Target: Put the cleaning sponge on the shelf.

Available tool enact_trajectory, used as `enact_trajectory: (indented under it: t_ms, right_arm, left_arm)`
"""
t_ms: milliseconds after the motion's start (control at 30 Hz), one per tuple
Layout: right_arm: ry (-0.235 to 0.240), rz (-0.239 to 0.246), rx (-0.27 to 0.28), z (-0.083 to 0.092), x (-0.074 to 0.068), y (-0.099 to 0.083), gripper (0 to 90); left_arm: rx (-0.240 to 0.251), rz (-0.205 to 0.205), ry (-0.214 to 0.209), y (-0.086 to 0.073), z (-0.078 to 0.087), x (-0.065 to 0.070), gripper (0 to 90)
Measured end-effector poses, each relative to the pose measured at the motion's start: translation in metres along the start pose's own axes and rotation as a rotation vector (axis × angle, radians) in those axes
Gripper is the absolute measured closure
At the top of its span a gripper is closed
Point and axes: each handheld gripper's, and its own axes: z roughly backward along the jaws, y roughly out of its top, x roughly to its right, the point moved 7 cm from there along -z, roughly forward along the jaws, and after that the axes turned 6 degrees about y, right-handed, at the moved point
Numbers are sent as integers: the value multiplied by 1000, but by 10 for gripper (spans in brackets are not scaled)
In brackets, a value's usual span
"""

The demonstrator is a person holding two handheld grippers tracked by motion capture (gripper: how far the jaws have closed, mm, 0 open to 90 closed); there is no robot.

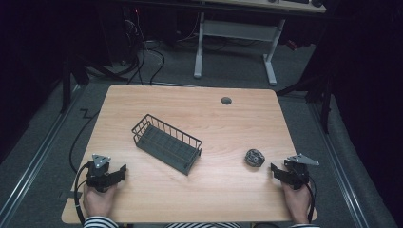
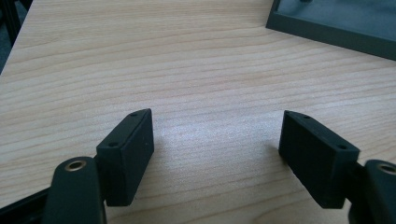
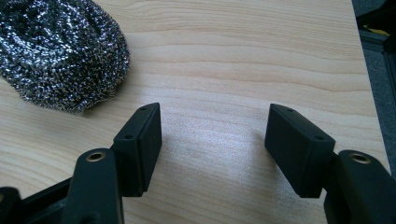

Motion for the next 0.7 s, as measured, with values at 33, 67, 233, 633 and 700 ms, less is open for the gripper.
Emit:
enact_trajectory:
  t_ms: [33, 67, 233, 633, 700]
  right_arm:
    - [0, -1, 0, 0, 0, 0, 366]
    - [0, 1, 0, 0, 0, 0, 366]
    - [0, 1, 0, 0, 0, 0, 364]
    - [0, 0, 0, 0, 0, 0, 364]
    - [-1, -3, -1, 0, 0, 0, 364]
  left_arm:
    - [0, 0, 0, 0, 0, 0, 268]
    - [0, 1, -2, 0, 0, 0, 268]
    - [2, 10, -9, 0, 0, -1, 270]
    - [6, -20, -33, 2, -1, 1, 319]
    - [-3, -11, -48, 4, -1, 2, 325]
